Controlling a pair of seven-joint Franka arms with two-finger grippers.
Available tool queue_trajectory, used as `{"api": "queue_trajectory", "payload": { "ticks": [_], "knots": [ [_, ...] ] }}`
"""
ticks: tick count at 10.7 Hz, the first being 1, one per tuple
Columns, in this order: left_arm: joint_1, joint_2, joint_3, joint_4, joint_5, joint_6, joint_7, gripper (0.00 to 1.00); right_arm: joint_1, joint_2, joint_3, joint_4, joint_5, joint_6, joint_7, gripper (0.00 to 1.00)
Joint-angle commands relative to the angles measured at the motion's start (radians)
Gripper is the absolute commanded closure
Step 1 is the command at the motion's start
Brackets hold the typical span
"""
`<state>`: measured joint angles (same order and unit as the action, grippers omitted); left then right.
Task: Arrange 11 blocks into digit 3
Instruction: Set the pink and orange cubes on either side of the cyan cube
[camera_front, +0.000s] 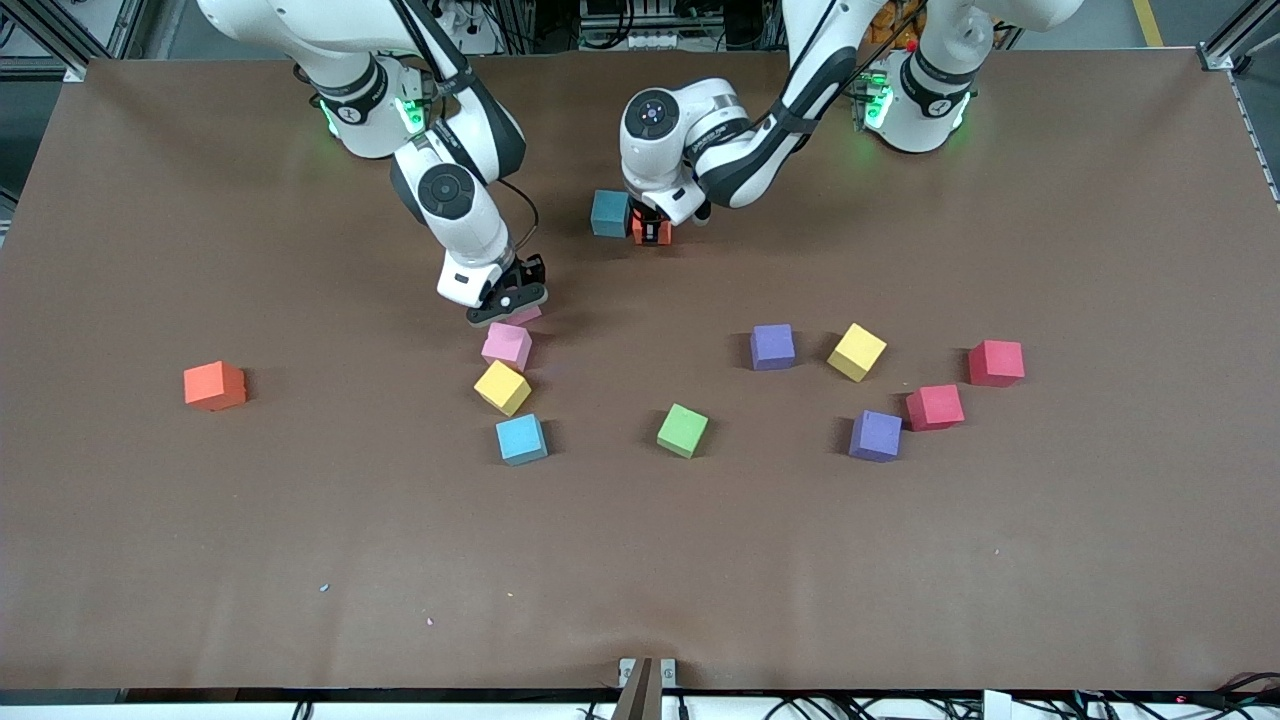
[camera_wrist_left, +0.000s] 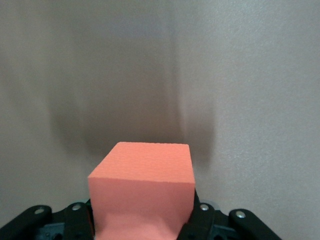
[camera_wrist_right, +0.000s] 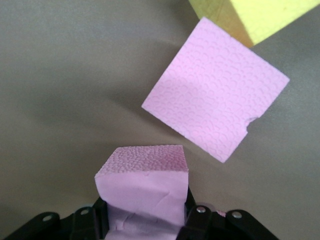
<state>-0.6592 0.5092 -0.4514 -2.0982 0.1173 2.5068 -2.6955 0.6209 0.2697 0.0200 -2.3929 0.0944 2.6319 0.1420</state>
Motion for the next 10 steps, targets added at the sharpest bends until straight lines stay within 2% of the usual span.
{"api": "queue_trajectory", "payload": {
  "ticks": [1,3,7,10],
  "knots": [
    [-0.013,0.015,0.007,0.021,0.03,0.003,-0.033,1.0,-0.01,-0.049,0.003,-0.008,0.001,-0.036,-0.062,1.0],
    [-0.025,0.026,0.007,0.029,0.036,0.004,-0.035,1.0,0.051,-0.092,0.006,-0.003,0.001,-0.087,-0.129,1.0],
    [-0.029,0.037,0.007,0.044,0.042,0.004,-0.04,1.0,0.241,-0.181,0.006,-0.011,-0.007,-0.18,-0.186,1.0],
    [-0.034,0.046,0.007,0.044,0.045,0.023,-0.04,1.0,0.293,-0.231,0.005,-0.075,-0.008,-0.168,-0.189,1.0]
  ]
}}
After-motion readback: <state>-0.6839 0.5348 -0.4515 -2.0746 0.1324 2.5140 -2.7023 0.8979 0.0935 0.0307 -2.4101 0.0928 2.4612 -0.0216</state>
